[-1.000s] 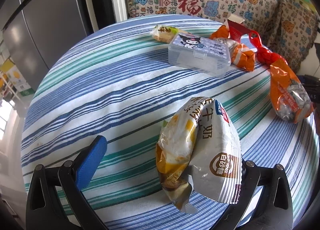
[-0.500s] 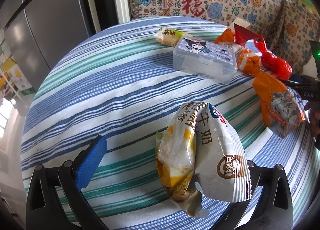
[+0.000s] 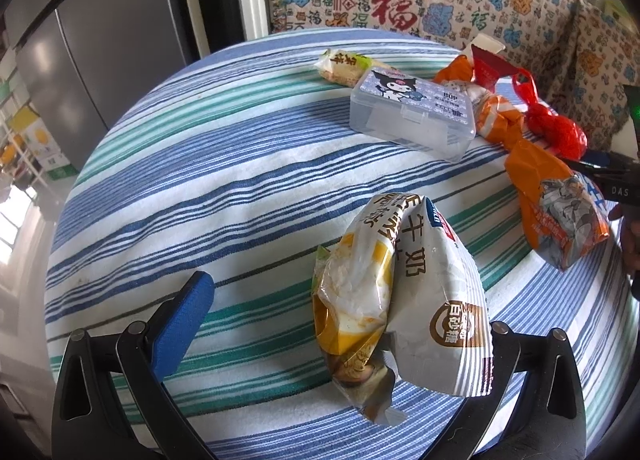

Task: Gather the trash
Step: 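Lift the red plastic bag with the right tool while the left tool holds the bread bag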

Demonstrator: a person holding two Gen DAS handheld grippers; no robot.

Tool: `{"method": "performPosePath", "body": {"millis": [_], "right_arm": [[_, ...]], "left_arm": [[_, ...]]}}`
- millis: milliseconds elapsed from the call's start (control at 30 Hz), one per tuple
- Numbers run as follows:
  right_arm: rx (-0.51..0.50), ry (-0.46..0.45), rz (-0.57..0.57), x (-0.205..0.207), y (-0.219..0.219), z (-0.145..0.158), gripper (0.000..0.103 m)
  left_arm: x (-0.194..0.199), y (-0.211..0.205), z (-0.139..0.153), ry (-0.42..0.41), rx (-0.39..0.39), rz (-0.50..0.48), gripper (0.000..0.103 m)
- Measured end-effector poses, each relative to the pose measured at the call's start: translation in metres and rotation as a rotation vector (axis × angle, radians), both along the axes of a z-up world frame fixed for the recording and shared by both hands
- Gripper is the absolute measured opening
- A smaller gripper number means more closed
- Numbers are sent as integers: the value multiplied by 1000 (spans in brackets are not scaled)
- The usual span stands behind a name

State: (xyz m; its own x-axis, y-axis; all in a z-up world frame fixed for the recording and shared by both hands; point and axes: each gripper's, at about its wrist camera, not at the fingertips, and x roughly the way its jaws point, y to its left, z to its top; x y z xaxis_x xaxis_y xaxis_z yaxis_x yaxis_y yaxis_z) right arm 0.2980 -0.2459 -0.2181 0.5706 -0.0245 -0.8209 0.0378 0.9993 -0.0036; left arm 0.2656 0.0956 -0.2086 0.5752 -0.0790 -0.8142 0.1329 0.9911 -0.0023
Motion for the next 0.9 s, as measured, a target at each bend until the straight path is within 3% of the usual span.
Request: {"method": "performPosePath", "body": {"millis": [333,500,600,700,733,767,800,833,867,900], "right_arm": [[5,0,1,0,-1,2,98],[16,21,26,1,-3,5,96],[57,-12,31,4,-4,14,96],[20,-39,41,8,5,19,96],[9,-38,40,10,7,18,88],[9,-30,41,13,7,15,60],[27,3,42,17,6,10,38],[17,-2,28,17,6,11,30],[22,-5,21,16,4,13,28],[51,-5,18,16,1,15,27]], "left_arm": [[-2,1,1,-3,0,13,102],[-7,5,9,-10,-60,-19,97],[-8,3,9,-5,-62,-35,97],[-6,-1,9,-10,-49,-46,97],[-6,-3,10,-20,-47,-52,97],[-7,-5,12,-35,-42,-57,96],[-8,-6,13,-43,-33,-60,84],[-7,-6,13,-44,-32,-67,73],[-6,-5,12,-28,-59,-82,54],[-7,-3,11,-30,-63,-69,51]]}}
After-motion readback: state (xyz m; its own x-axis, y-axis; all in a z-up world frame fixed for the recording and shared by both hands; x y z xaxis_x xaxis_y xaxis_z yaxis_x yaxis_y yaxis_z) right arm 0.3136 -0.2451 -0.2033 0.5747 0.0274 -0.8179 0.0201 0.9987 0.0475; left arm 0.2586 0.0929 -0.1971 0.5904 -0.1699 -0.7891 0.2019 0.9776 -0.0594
